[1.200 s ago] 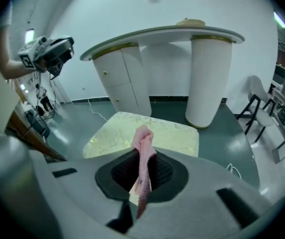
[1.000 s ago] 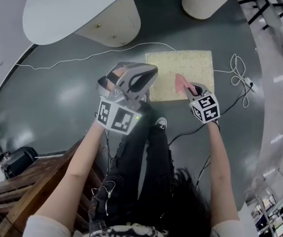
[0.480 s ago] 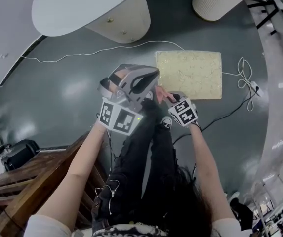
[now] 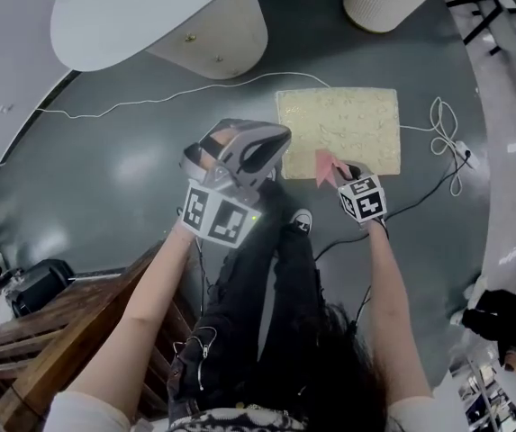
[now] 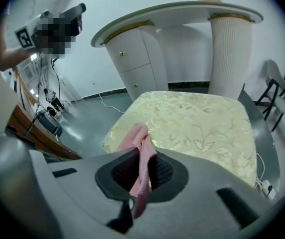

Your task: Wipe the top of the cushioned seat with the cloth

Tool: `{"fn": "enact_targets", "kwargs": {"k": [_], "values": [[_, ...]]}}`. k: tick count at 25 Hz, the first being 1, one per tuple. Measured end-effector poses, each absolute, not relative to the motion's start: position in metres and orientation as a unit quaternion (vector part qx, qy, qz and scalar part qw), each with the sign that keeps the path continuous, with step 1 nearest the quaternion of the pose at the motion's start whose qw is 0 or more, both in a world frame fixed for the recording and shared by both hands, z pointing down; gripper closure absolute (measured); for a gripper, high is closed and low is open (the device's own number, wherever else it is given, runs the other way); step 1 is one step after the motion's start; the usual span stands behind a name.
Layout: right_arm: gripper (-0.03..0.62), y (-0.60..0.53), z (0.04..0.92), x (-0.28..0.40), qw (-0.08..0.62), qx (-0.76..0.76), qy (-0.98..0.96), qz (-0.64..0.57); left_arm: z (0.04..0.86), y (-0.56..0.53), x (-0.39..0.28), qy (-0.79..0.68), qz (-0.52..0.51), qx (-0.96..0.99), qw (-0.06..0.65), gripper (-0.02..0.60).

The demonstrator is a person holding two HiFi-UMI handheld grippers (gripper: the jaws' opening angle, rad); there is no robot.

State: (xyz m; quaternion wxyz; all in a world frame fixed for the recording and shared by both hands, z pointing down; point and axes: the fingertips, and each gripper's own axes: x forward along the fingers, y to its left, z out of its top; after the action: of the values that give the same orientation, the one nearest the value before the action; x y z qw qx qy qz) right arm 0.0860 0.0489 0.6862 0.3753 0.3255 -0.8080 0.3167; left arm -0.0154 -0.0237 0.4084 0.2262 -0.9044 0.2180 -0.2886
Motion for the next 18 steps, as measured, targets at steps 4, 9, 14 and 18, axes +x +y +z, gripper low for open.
{"fn": "enact_targets", "kwargs": {"k": [4,9,14,18], "values": [[0.585,0.041,0.683,0.142,0.379,0.37,-0.785,0.322,0.41,-0.021,0.003,0.208,-0.285,-0.908,0.227,0.569],[0.585,0.041,0.682,0.21,0.388,0.414,-0.754,0.331,0.413,-0.017,0.027,0.191,-0.283,-0.912,0.226,0.569],[0.585,0.045,0.68,0.26,0.388,0.454,-0.725,0.343,0.417,-0.009,0.043,0.167,-0.285,-0.915,0.231,0.569],[0.585,0.046,0.681,0.287,0.386,0.478,-0.706,0.352,0.419,-0.008,0.051,0.161,-0.285,-0.917,0.23,0.569]]}}
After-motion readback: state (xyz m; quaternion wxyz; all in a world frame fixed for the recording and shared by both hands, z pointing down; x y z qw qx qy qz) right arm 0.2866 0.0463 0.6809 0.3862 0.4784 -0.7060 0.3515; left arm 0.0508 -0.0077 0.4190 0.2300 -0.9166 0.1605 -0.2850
